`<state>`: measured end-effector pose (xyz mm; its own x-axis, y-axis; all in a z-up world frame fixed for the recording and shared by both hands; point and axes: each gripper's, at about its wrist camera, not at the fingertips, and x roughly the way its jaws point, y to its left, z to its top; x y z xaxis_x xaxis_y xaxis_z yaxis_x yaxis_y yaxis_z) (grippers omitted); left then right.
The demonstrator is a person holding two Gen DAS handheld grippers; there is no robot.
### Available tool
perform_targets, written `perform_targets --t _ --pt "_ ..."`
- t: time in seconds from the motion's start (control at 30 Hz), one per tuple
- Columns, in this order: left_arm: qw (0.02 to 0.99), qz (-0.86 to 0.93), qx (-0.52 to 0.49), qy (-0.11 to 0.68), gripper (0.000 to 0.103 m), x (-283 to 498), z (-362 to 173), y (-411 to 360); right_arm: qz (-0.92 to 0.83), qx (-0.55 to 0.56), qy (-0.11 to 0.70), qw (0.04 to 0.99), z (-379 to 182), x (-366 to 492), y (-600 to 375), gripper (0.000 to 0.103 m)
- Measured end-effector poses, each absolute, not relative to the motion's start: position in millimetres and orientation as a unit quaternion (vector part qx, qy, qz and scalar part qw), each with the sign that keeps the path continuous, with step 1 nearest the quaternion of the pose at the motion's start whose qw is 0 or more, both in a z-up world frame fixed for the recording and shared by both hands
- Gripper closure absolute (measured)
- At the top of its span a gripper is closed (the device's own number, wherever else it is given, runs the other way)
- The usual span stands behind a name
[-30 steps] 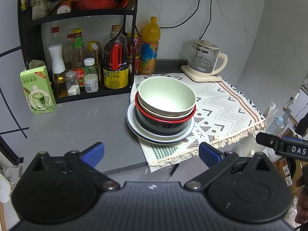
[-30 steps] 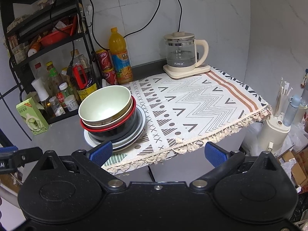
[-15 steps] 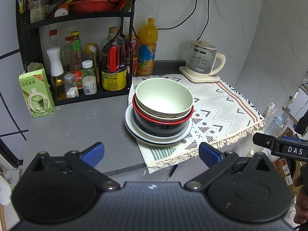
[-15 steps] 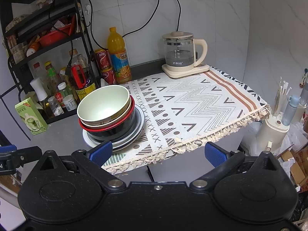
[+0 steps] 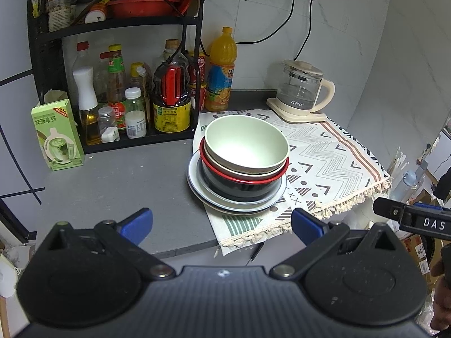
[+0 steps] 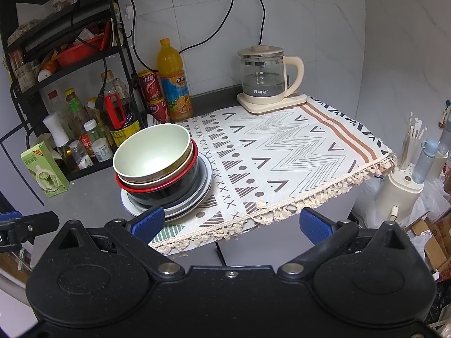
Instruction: Organize plates and bowls
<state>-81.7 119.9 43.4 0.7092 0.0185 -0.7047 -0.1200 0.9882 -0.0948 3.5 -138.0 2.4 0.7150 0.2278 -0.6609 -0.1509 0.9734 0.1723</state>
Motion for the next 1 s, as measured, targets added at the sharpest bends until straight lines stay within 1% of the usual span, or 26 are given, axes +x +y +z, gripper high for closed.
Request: perform_targets --t 1.0 --pt "0.92 0.035 -0.071 0.385 0.0 -82.5 39.3 113.5 0.104 0.049 0.368 0.923 -1.6 1.4 -136.4 0.0"
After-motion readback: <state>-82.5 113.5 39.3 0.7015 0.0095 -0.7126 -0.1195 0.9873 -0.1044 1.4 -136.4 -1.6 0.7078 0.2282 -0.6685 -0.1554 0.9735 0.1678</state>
